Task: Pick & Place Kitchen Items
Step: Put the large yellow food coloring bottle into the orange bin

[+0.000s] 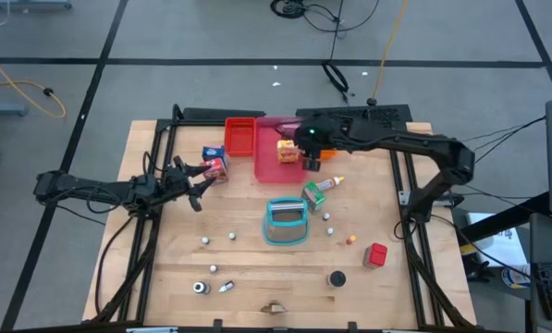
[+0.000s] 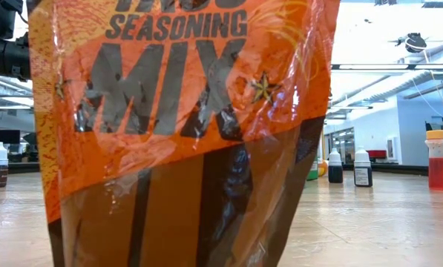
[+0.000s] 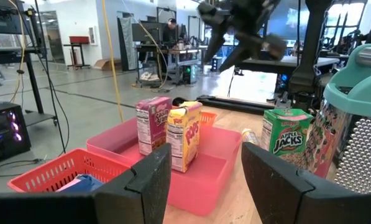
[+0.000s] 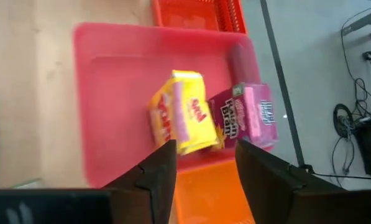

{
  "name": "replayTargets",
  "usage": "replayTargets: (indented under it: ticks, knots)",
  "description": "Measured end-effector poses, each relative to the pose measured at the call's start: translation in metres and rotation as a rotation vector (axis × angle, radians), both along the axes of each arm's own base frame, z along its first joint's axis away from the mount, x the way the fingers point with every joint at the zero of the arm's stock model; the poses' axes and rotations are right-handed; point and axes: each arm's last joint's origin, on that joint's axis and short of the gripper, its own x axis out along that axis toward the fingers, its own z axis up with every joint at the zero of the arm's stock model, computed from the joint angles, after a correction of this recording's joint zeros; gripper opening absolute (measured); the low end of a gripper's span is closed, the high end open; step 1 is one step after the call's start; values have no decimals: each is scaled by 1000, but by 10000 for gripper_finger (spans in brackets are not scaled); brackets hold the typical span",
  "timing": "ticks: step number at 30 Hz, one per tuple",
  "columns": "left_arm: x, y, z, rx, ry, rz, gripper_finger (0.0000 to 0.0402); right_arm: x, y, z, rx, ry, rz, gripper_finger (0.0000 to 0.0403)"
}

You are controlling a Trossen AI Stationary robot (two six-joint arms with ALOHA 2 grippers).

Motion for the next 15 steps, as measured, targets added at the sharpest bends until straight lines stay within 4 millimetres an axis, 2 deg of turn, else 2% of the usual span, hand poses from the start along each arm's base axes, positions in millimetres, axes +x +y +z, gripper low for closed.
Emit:
replayTargets:
  ticks: [5, 8, 15]
  knots:
    - [0, 0, 0, 0, 0, 0, 198, -25, 28, 19, 73, 16, -18, 164]
    - [0, 0, 0, 0, 0, 0, 198, -40, 44, 24, 119, 72, -24, 164]
    - [0, 0, 0, 0, 0, -1, 198, -69, 67, 5, 194, 131, -65, 161]
